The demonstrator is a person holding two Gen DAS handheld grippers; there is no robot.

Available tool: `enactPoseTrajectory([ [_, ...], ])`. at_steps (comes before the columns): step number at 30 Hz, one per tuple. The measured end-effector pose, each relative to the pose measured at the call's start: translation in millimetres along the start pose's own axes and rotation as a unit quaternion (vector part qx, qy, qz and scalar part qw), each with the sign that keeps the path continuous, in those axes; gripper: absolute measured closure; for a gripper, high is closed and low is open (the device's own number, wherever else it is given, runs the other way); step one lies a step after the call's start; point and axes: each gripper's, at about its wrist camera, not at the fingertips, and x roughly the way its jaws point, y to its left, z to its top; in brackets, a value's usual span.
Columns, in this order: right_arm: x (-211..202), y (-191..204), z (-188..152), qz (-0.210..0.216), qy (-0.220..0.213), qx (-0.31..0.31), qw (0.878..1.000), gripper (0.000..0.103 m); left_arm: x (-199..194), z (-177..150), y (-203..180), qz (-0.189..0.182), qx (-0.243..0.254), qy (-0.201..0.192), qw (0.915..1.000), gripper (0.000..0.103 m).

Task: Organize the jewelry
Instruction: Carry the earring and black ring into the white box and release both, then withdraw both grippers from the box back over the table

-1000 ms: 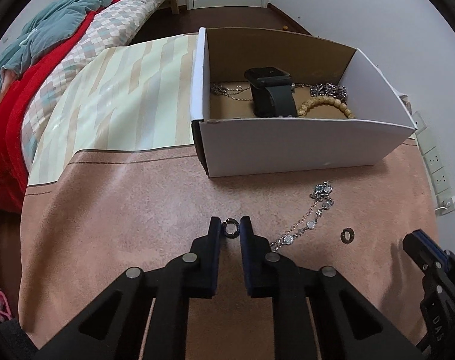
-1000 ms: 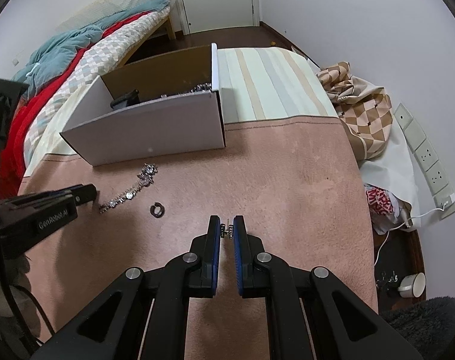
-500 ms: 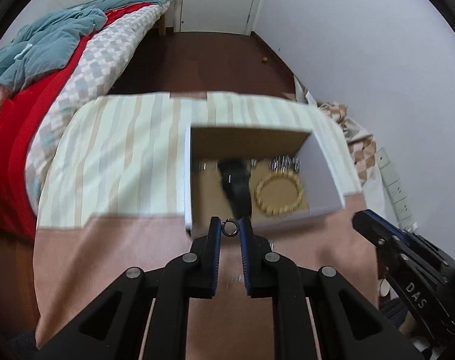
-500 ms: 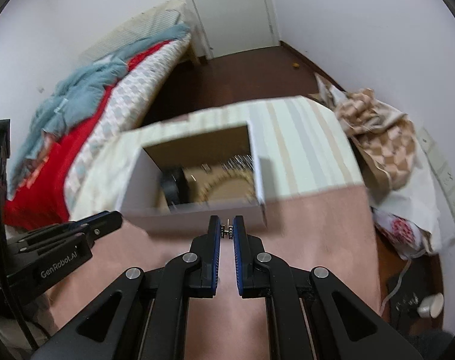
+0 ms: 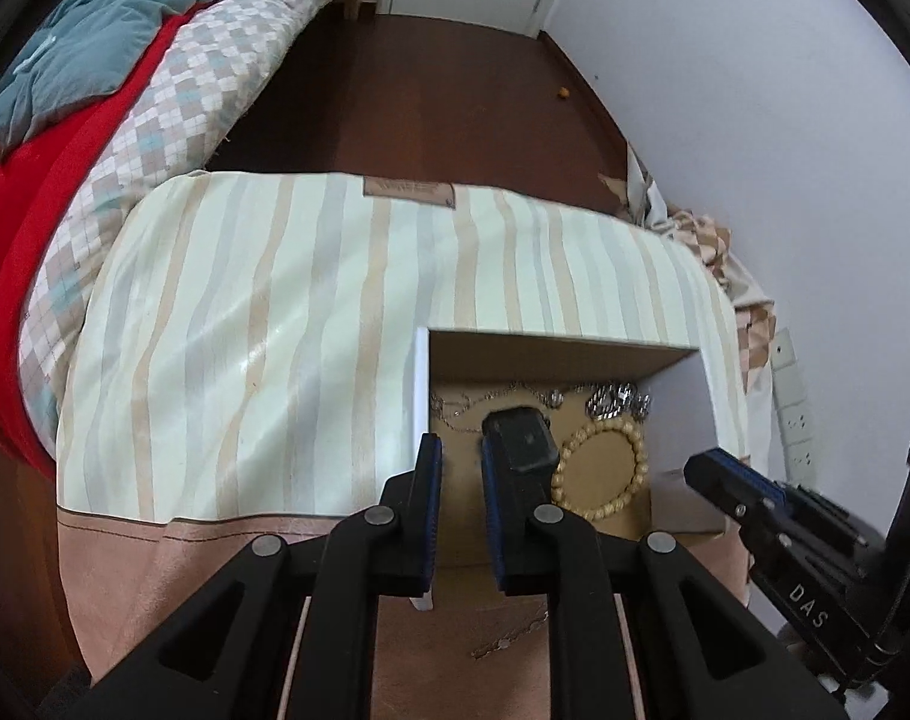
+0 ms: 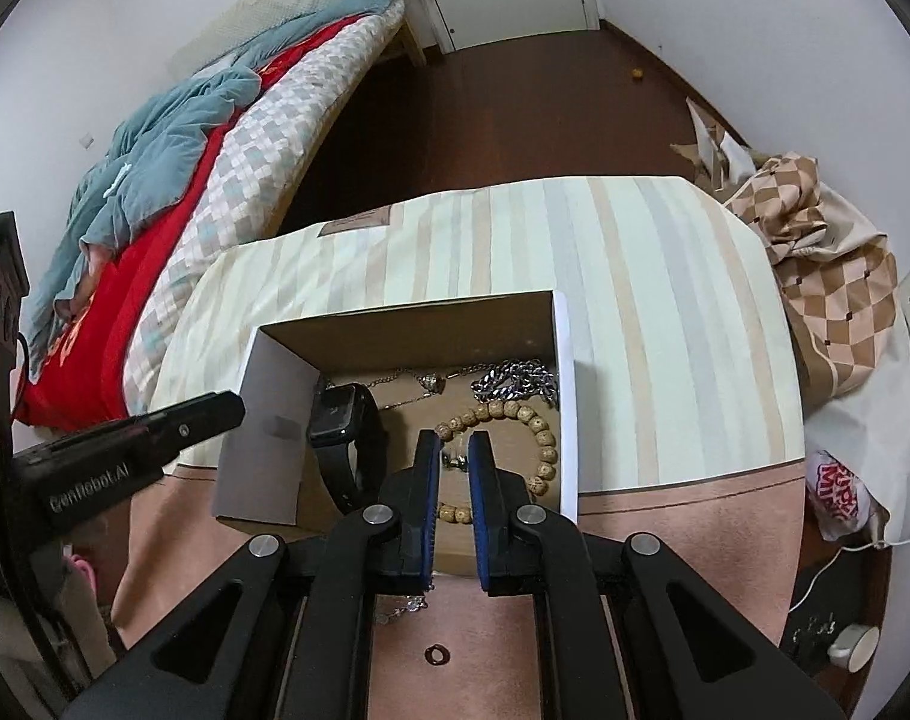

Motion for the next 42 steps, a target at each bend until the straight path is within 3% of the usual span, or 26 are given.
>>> enactPoseTrajectory([
  [3,-6.7,-2.4,0.5,0.003,-0.01,0.005,1.0,0.074,-7.8,2.3,2.4,0.006,-0.003,-0.01,0.9999,0.076],
  [7,-17.3,-6.7,0.5,0.003,-0.018,0.015,1.0,0.073,-21.0,2.3,6.1,0.031,0.002,-0.029,0.9991,0.06],
  [9,-24.4,-8.8,-1.0,-0.002,-0.023,0.018,1.0,0.072,-29.9,-2.4,7.3,0.047,0.008,-0.045,0.9978,0.046],
  [17,-43.0,-3.8,-16.0,-0.064,-0.029,-0.005,0.998,0.056,-50.3,-26.5,11.0,0.081,0.013,-0.067,0.9944,0.034],
  [19,-46.3,1.2,-21.5,-0.076,-0.029,-0.014,0.997,0.048,-54.1,-33.3,9.9,0.084,0.014,-0.068,0.994,0.025],
  [21,-50.9,6.5,-27.3,-0.088,-0.031,-0.023,0.995,0.03,-57.5,-39.8,8.6,0.094,0.015,-0.07,0.993,0.009],
  [24,-58.4,14.8,-33.8,-0.108,-0.036,-0.036,0.993,0.005,-66.3,-50.2,5.5,0.112,0.023,-0.082,0.9901,0.0],
  [33,-94.2,31.1,-50.3,-0.144,-0.062,-0.047,0.986,0.0,-104.5,-72.8,-4.8,0.133,0.039,-0.123,0.9826,0.0],
  [42,-133.7,47.2,-62.8,-0.149,-0.093,-0.057,0.983,0.0,-138.9,-90.1,-16.4,0.138,0.048,-0.15,0.9778,0.0],
])
